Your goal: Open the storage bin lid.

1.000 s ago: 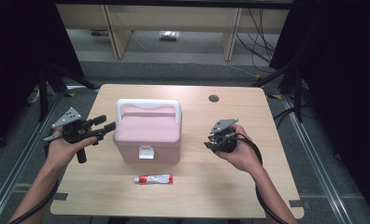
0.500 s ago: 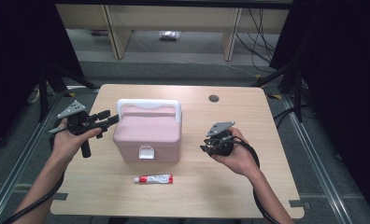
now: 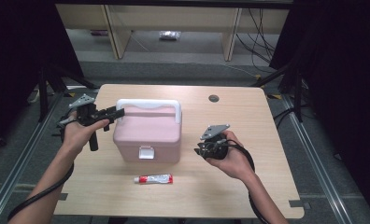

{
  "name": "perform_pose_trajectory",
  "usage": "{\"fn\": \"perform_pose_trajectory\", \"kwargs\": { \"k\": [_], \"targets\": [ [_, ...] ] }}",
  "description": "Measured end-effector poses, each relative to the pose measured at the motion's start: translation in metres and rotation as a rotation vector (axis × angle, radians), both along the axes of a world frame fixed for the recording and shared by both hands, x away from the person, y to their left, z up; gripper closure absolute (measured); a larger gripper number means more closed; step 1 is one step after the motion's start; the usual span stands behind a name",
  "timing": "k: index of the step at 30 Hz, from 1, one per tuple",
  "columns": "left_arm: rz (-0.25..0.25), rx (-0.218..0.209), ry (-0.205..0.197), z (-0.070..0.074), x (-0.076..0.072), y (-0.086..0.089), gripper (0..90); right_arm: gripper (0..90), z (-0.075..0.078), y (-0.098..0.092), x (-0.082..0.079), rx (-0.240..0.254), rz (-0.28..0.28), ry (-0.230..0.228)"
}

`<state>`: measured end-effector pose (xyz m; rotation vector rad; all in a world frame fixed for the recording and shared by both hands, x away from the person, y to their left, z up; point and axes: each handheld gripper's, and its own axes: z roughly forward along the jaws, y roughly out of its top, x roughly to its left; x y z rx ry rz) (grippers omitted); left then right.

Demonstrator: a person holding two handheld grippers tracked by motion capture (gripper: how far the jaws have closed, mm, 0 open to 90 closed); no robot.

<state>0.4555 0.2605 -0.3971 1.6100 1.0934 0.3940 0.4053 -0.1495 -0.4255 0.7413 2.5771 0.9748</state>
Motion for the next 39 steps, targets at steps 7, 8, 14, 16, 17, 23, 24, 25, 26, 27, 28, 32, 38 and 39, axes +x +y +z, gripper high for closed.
{"fn": "perform_pose_trajectory", "kwargs": {
  "k": [7, 8, 14, 16, 17, 23, 24, 25, 26, 27, 28, 32, 38, 39],
  "targets": [
    [0.015, -0.044, 0.04, 0.001, -0.001, 0.0, 72.8, 75.9, -0.001, 0.005, -0.001, 0.007, 0.007, 0.016],
    [0.016, -0.042, 0.041, 0.002, -0.002, 0.0, 72.9, 76.2, 0.0, 0.006, -0.002, 0.0, 0.006, 0.026],
    [0.024, -0.043, 0.065, 0.005, 0.0, -0.001, 73.2, 81.8, 0.001, 0.011, -0.004, 0.033, 0.008, 0.018],
    [0.025, -0.043, 0.071, 0.007, 0.001, -0.001, 73.1, 83.2, 0.001, 0.011, -0.003, 0.038, 0.013, 0.015],
    [0.026, -0.046, 0.076, 0.008, 0.002, -0.001, 73.2, 84.9, 0.001, 0.011, -0.003, 0.04, 0.013, 0.017],
    [0.028, -0.059, 0.083, 0.015, 0.005, -0.001, 73.2, 90.0, 0.008, 0.014, -0.007, 0.078, -0.015, 0.035],
    [0.026, -0.061, 0.085, 0.016, 0.005, -0.001, 73.2, 90.0, 0.01, 0.013, -0.008, 0.085, -0.017, 0.045],
    [0.027, -0.064, 0.084, 0.017, 0.006, -0.001, 73.2, 90.0, 0.01, 0.015, -0.007, 0.103, -0.008, 0.022],
    [0.027, -0.064, 0.086, 0.017, 0.006, 0.0, 73.2, 90.0, 0.014, 0.014, -0.008, 0.106, -0.017, 0.042],
    [0.028, -0.067, 0.088, 0.018, 0.007, -0.001, 73.2, 90.0, 0.015, 0.015, -0.008, 0.12, -0.011, 0.035],
    [0.029, -0.068, 0.089, 0.019, 0.007, -0.001, 73.2, 90.0, 0.016, 0.016, -0.008, 0.128, -0.015, 0.027],
    [0.03, -0.075, 0.097, 0.021, 0.009, 0.0, 73.1, 90.0, 0.023, 0.02, -0.009, 0.144, 0.002, 0.033],
    [0.028, -0.076, 0.107, 0.025, 0.011, 0.0, 73.1, 90.0, 0.029, 0.028, -0.009, 0.188, 0.003, 0.03],
    [0.026, -0.078, 0.103, 0.025, 0.012, 0.0, 73.1, 90.0, 0.029, 0.029, -0.008, 0.191, 0.013, 0.02]
  ]
}}
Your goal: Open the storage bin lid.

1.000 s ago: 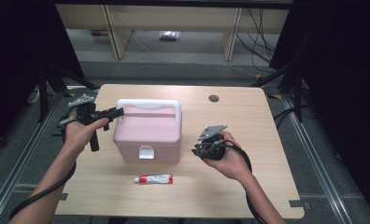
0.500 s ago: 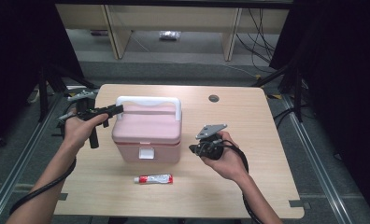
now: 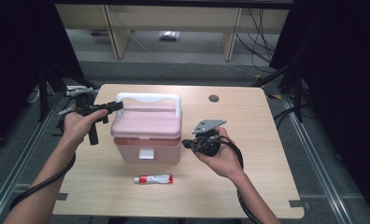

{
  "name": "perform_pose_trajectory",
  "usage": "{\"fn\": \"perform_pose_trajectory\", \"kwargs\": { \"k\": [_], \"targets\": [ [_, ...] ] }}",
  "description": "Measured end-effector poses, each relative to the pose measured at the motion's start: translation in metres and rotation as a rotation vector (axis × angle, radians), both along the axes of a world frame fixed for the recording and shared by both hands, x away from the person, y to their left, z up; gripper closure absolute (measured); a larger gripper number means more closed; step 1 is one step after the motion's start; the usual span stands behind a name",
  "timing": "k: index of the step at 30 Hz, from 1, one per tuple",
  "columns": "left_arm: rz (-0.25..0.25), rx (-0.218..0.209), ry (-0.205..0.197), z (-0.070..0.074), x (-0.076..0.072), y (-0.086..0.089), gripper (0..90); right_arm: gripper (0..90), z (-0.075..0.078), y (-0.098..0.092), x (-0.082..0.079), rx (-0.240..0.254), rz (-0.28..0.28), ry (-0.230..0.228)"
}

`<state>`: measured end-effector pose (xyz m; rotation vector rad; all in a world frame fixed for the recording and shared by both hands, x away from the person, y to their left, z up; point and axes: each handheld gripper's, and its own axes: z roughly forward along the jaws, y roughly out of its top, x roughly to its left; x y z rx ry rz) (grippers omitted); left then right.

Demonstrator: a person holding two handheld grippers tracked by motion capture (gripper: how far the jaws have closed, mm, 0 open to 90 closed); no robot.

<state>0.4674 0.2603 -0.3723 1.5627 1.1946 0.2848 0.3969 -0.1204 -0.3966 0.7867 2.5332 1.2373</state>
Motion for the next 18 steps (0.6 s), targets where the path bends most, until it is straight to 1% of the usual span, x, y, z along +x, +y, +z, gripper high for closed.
{"fn": "perform_pose_trajectory", "kwargs": {
  "k": [2, 3, 4, 5, 6, 7, 9, 10, 11, 12, 13, 14, 15, 16, 17, 18],
  "targets": [
    [0.0, 0.004, 0.005, 0.0012, 0.0003, 0.0003, 73.1, 90.0, 0.0004, 0.0029, 0.0008, 0.014, 0.005, -0.01],
    [0.0, 0.004, 0.005, 0.0014, 0.0004, 0.0003, 73.1, 90.0, 0.0006, 0.0039, 0.0007, 0.017, 0.001, -0.005],
    [0.0, 0.003, 0.006, 0.0015, 0.0006, 0.0002, 73.1, 90.0, 0.0011, 0.0049, 0.0017, 0.021, 0.009, -0.006],
    [-0.001, 0.004, 0.005, 0.0015, 0.0006, 0.0003, 73.1, 90.0, 0.0019, 0.0062, 0.001, 0.033, -0.006, 0.004],
    [-0.002, 0.004, 0.005, 0.0016, 0.0007, 0.0004, 73.1, 90.0, 0.0022, 0.0066, 0.0026, 0.033, 0.009, -0.014],
    [-0.002, 0.005, 0.004, 0.0015, 0.0007, 0.0005, 73.1, 90.0, 0.0026, 0.0074, 0.0033, 0.04, 0.007, -0.026],
    [-0.003, 0.006, 0.002, 0.0011, 0.0008, 0.0007, 73.0, 90.0, 0.0043, 0.0082, 0.0033, 0.044, 0.008, -0.021],
    [-0.004, 0.007, 0.002, 0.001, 0.0008, 0.0007, 73.0, 90.0, 0.0046, 0.0087, 0.0036, 0.047, 0.005, -0.025],
    [-0.005, 0.008, 0.0, 0.0009, 0.0007, 0.0006, 73.0, 90.0, 0.0058, 0.0084, 0.0037, 0.04, 0.001, -0.038],
    [-0.005, 0.01, -0.002, 0.0009, 0.0006, 0.0007, 73.0, 90.0, 0.0063, 0.0091, 0.0031, 0.047, -0.003, -0.034],
    [-0.008, 0.012, -0.003, 0.0009, 0.0007, 0.0011, 72.8, 90.0, 0.0064, 0.0096, 0.0041, 0.053, 0.001, -0.047],
    [-0.011, 0.015, -0.004, 0.0008, 0.0007, 0.0014, 72.8, 90.0, 0.0064, 0.0096, 0.0041, 0.053, 0.001, -0.047],
    [-0.013, 0.018, -0.007, 0.0007, 0.0005, 0.0016, 72.6, 90.0, 0.0064, 0.0098, 0.0045, 0.051, 0.003, -0.05],
    [-0.015, 0.02, -0.019, 0.0006, 0.0003, 0.002, 71.7, 90.0, 0.0067, 0.0096, 0.0039, 0.05, -0.005, -0.048],
    [-0.015, 0.02, -0.036, 0.0012, -0.0007, 0.0024, 68.9, 90.0, 0.0067, 0.0097, 0.0036, 0.051, -0.008, -0.044],
    [-0.016, 0.024, -0.055, 0.0023, -0.0021, 0.0034, 64.7, 90.0, 0.0064, 0.0094, 0.0044, 0.051, -0.002, -0.054]
  ]
}}
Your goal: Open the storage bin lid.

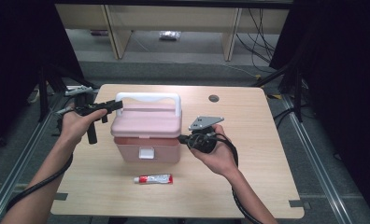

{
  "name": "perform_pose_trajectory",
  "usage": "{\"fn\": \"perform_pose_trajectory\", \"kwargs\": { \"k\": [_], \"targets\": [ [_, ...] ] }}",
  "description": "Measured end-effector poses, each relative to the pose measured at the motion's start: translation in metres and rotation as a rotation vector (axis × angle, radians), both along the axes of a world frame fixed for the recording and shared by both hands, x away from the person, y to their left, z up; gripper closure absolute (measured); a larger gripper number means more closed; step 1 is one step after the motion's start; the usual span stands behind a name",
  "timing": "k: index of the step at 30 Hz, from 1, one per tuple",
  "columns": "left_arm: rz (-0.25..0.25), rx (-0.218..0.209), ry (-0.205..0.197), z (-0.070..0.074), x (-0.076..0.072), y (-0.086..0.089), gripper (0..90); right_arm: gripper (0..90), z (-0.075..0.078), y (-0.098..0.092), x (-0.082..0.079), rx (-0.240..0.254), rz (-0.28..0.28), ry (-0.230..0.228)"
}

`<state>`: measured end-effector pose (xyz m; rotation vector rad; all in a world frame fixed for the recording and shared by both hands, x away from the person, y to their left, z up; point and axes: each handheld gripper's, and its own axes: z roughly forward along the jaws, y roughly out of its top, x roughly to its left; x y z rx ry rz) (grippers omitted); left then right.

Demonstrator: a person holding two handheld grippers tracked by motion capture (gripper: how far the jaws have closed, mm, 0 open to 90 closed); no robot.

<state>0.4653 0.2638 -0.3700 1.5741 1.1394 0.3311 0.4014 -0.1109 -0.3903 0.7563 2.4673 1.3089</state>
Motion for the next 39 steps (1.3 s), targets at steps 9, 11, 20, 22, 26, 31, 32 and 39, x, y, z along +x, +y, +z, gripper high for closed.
{"fn": "perform_pose_trajectory", "kwargs": {
  "k": [9, 11, 20, 22, 26, 31, 32, 39],
  "targets": [
    [-0.005, 0.043, -0.142, 0.018, -0.034, 0.012, 63.5, 90.0, 0.002, 0.0, -0.001, 0.013, -0.006, 0.003],
    [-0.023, 0.054, -0.154, 0.021, -0.043, 0.014, 70.5, 90.0, 0.003, 0.0, -0.001, 0.01, -0.008, 0.004],
    [-0.062, 0.065, -0.166, 0.018, -0.069, 0.02, 88.4, 90.0, 0.009, 0.0, 0.0, 0.019, -0.018, -0.008],
    [-0.068, 0.064, -0.173, 0.016, -0.073, 0.021, 89.5, 90.0, 0.01, 0.0, 0.0, 0.028, -0.023, -0.021],
    [-0.082, 0.085, -0.204, 0.015, -0.082, 0.02, 89.6, 90.0, 0.012, 0.001, 0.001, 0.04, -0.037, -0.032],
    [-0.099, 0.093, -0.255, 0.015, -0.094, 0.018, 89.6, 90.0, 0.015, 0.0, 0.002, 0.045, -0.04, -0.042],
    [-0.104, 0.094, -0.26, 0.015, -0.096, 0.018, 89.6, 90.0, 0.016, 0.0, 0.002, 0.041, -0.04, -0.036],
    [-0.178, 0.103, -0.307, 0.007, -0.112, 0.008, 89.6, 90.0, 0.02, 0.0, 0.003, 0.064, -0.055, -0.048]
  ]
}}
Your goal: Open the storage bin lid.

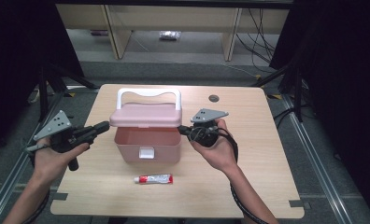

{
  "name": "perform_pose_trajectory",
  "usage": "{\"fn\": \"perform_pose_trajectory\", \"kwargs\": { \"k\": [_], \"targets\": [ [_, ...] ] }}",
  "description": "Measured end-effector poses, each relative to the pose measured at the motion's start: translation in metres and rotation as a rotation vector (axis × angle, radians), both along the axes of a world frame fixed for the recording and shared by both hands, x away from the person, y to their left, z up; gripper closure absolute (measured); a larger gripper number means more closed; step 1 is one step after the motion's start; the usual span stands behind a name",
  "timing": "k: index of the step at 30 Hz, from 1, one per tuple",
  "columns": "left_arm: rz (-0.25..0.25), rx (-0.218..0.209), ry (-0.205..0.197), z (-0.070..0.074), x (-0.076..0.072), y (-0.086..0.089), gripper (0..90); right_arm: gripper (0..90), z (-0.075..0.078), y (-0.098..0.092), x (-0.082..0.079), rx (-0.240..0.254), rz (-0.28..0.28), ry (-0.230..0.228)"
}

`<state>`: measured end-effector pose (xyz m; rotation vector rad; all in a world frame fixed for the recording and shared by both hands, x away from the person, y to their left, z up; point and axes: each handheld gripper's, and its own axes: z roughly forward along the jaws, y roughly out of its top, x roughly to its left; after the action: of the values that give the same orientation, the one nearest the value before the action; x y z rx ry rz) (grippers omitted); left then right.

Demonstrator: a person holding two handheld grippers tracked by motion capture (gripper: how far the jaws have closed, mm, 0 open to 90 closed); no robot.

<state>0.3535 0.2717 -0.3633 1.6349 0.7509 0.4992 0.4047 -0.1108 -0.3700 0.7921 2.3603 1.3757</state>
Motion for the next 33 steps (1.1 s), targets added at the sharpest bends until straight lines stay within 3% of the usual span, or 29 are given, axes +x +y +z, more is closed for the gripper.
{"fn": "perform_pose_trajectory", "kwargs": {
  "k": [5, 6, 11, 13, 17, 19, 21, 22, 23, 26, 27, 30, 31, 33],
  "targets": [
    [-0.024, 0.007, 0.007, -0.011, -0.004, -0.008, 89.6, 90.0, 0.005, 0.0, 0.002, 0.015, -0.004, -0.017],
    [-0.028, 0.007, 0.007, -0.013, -0.005, -0.009, 89.6, 90.0, 0.006, 0.0, 0.001, 0.016, -0.017, 0.0],
    [-0.058, 0.038, 0.016, -0.024, -0.007, -0.014, 89.6, 90.0, 0.01, 0.0, 0.005, 0.025, 0.0, -0.033],
    [-0.065, 0.042, 0.012, -0.028, -0.008, -0.016, 89.5, 90.0, 0.012, 0.0, 0.005, 0.023, -0.018, -0.034],
    [-0.07, 0.065, 0.02, -0.031, -0.01, -0.017, 89.5, 90.0, 0.015, 0.001, 0.006, 0.04, -0.029, -0.033],
    [-0.08, 0.056, 0.016, -0.034, -0.01, -0.018, 89.5, 90.0, 0.017, 0.002, 0.006, 0.037, -0.035, -0.03],
    [-0.09, 0.057, 0.014, -0.035, -0.01, -0.02, 89.5, 90.0, 0.019, 0.001, 0.008, 0.031, -0.031, -0.062],
    [-0.093, 0.072, 0.017, -0.035, -0.011, -0.02, 89.5, 90.0, 0.019, 0.002, 0.008, 0.048, -0.036, -0.041],
    [-0.096, 0.069, 0.017, -0.036, -0.012, -0.022, 89.5, 90.0, 0.019, 0.002, 0.009, 0.045, -0.038, -0.063],
    [-0.117, 0.068, 0.013, -0.039, -0.012, -0.025, 89.3, 90.0, 0.021, 0.002, 0.01, 0.048, -0.035, -0.064],
    [-0.116, 0.087, 0.016, -0.04, -0.012, -0.026, 89.2, 90.0, 0.021, 0.003, 0.01, 0.052, -0.039, -0.059],
    [-0.132, 0.088, 0.02, -0.043, -0.012, -0.028, 88.9, 90.0, 0.022, 0.004, 0.013, 0.063, -0.033, -0.07],
    [-0.133, 0.093, 0.021, -0.043, -0.012, -0.028, 88.7, 90.0, 0.023, 0.004, 0.011, 0.064, -0.053, -0.049],
    [-0.147, 0.084, 0.018, -0.045, -0.012, -0.03, 88.4, 90.0, 0.023, 0.004, 0.013, 0.058, -0.047, -0.068]
  ]
}}
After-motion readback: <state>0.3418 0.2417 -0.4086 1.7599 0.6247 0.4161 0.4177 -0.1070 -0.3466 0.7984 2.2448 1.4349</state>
